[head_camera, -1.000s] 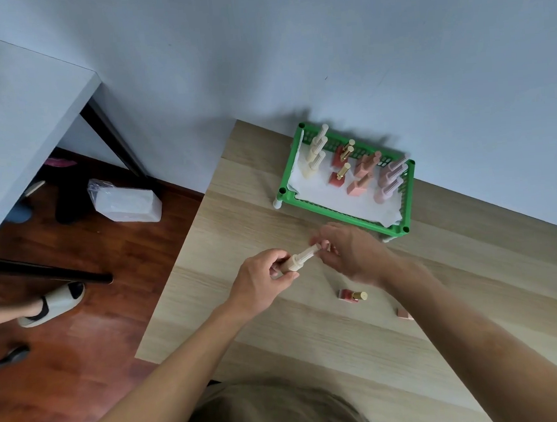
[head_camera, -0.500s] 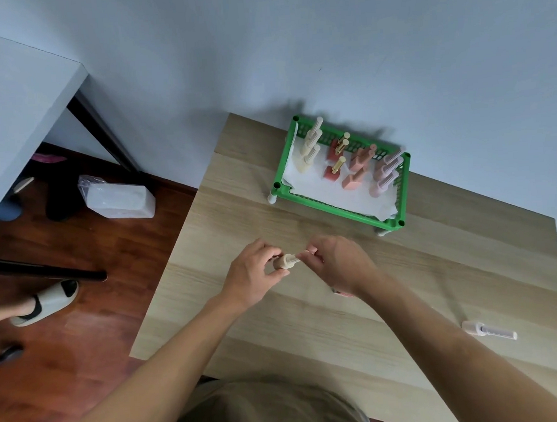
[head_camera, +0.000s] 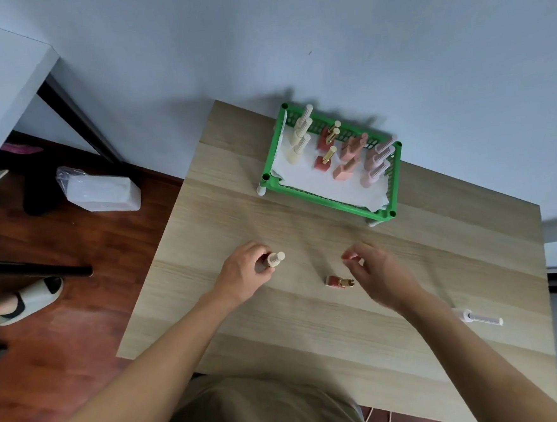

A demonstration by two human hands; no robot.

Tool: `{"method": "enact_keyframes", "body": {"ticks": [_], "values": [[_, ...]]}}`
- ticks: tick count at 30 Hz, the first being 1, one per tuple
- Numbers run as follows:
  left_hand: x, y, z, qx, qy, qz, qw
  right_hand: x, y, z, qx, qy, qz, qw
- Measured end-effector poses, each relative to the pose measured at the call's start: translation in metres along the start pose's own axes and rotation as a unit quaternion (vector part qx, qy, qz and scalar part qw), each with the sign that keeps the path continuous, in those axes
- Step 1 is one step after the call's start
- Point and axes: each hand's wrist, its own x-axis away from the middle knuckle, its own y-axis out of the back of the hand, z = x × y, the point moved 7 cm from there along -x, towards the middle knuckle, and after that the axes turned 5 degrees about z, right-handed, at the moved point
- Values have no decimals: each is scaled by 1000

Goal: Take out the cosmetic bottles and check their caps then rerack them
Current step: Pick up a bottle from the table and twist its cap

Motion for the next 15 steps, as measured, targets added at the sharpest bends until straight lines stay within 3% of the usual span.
{"method": "enact_keyframes", "body": {"ticks": [15], "values": [[11, 5, 10, 3, 51, -22, 998, 25, -28, -24, -18, 3, -17, 1000]]}}
